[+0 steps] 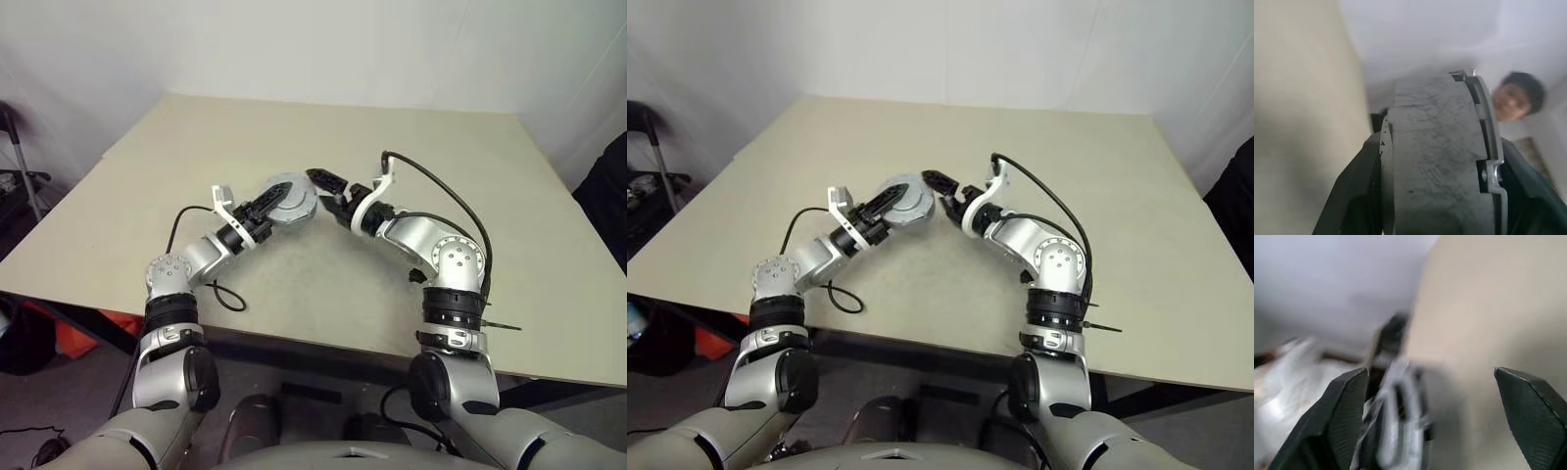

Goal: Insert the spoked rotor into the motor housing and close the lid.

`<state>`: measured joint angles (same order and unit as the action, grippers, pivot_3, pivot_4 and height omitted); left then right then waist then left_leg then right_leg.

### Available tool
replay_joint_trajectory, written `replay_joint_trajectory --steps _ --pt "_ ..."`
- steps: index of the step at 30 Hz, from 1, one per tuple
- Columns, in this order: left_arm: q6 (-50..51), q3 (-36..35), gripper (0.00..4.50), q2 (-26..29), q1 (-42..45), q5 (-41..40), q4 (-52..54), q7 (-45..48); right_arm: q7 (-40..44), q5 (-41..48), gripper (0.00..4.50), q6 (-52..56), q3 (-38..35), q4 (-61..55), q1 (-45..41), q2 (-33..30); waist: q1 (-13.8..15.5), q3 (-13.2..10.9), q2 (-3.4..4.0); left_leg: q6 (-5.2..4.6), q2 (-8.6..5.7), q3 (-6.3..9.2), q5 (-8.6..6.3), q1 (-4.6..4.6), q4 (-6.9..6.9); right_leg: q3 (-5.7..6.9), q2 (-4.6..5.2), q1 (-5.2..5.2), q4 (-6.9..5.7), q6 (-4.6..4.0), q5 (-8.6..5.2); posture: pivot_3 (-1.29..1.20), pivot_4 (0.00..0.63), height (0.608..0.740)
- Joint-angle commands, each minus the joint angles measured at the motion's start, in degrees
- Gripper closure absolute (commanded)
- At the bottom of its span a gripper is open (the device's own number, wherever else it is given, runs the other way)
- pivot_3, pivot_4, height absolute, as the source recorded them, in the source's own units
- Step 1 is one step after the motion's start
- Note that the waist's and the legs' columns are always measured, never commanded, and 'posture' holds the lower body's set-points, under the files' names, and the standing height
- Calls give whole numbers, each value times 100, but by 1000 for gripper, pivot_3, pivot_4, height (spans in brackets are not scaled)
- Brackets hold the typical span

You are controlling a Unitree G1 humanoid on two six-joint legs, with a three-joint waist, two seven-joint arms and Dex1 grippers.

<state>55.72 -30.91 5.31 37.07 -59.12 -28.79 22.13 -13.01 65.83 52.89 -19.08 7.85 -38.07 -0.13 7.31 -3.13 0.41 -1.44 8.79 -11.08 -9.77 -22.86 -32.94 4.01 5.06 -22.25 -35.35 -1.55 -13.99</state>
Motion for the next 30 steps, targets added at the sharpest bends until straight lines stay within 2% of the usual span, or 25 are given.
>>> replay_joint_trajectory --steps 1,5,11,18,22,25,30 --pt "-1469 -370 2173 323 325 493 -412 -343 169 -190 473 -452 -205 72 -45 -28 -27 -1 -1 0 2 5 0 0 -4 -1 -5 0 0 20 -10 0 0 740" --pt "-2796 -844 2173 907 588 863 -1462 -909 230 -214 473 -434 -311 75 8 -103 -42 -3 -6 0 9 12 0 -1 -7 -2 -17 -2 0 23 -9 0 0 740" --pt "-3240 -1011 2173 1356 750 1078 -2318 -897 322 -333 473 -389 -243 89 25 -20 71 -3 -9 -4 -1 42 -3 -25 -7 2 -20 -4 0 -13 11 0 0 740" --pt "-3392 -926 18 1588 766 1423 -2628 -985 668 -472 445 -179 -76 297 -77 -92 99 -3 -10 13 -3 50 7 -17 -20 2 -13 10 -9 -15 12 0 0 740" --pt "-3693 -926 18 1818 844 1632 -2815 -1017 1005 -645 445 -18 80 457 -76 -175 -9 -3 -10 52 5 63 31 1 -14 3 -20 13 -24 -11 9 0 0 740" --pt "-4025 -854 18 2185 972 1907 -3024 -1026 1197 -827 445 19 116 732 -193 -249 -43 -4 -12 69 15 67 42 4 -13 3 -32 12 -28 -4 5 0 0 740" --pt "-4429 -578 18 2434 1090 2351 -3238 -843 1555 -1083 445 8 224 801 -320 -330 6 -6 -13 78 30 77 47 -1 -11 5 -50 10 -27 -40 23 0 0 740"
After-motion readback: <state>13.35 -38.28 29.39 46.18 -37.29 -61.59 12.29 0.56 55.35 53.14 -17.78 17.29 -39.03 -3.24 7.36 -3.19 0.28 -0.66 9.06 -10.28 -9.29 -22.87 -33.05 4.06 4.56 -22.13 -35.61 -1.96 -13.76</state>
